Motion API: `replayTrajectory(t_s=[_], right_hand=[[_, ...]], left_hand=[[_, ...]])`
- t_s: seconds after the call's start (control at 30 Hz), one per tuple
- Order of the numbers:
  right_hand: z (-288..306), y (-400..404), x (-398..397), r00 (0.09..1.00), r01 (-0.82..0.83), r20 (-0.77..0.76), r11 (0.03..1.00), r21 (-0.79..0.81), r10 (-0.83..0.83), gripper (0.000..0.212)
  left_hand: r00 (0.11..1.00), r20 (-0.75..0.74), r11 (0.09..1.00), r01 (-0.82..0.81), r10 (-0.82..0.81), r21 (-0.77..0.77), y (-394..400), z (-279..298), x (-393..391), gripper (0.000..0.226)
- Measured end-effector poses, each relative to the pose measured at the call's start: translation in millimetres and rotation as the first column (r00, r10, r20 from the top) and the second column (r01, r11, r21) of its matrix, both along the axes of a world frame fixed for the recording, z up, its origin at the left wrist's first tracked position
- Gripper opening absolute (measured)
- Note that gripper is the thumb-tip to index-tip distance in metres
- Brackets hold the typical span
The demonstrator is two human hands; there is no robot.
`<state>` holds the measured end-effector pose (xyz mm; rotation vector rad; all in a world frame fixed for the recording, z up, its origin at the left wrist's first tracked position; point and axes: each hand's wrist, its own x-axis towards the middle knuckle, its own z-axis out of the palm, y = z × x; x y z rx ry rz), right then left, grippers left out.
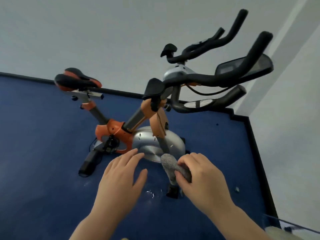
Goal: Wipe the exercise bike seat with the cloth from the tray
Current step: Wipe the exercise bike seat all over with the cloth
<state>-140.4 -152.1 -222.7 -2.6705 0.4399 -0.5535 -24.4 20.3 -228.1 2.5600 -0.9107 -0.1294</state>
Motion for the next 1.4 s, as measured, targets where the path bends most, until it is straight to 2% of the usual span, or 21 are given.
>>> replayTrajectory(t_s=[0.37,0.67,0.9,1.07,1.27,1.4], right_hand=[[-0.6,126.5,134.9,0.988,-0.151,-0.013,0.985,0.081,0.153,0.016],[9.4,173.6,218.2,0.960,-0.280,-0.002,0.958,0.062,0.281,0.017],[0.8,175.1,299.4,0.940,-0.339,-0.018,0.939,0.056,0.340,0.015],[-4.4,154.3,368.1,0.931,-0.363,-0.024,0.930,0.053,0.364,0.016],[4.4,118.4,448.7,0.949,-0.315,0.022,0.948,0.034,0.314,0.016],[-3.1,107.8,486.4,0.949,-0.316,-0.011,0.948,0.040,0.316,0.016]], left_hand=[[0.987,0.065,0.989,-0.144,0.145,-0.019,143.6,11.6,99.0,0.049],[0.951,0.042,0.952,-0.306,0.307,-0.018,204.4,8.8,147.4,0.047],[0.925,0.033,0.925,-0.379,0.379,-0.003,215.0,-1.7,206.0,0.046],[0.923,0.033,0.923,-0.384,0.384,-0.022,193.5,-1.2,270.0,0.043],[0.922,0.075,0.925,-0.379,0.380,-0.026,169.7,11.5,354.3,0.047],[0.916,0.031,0.916,-0.400,0.401,-0.045,155.8,7.8,395.1,0.047]])
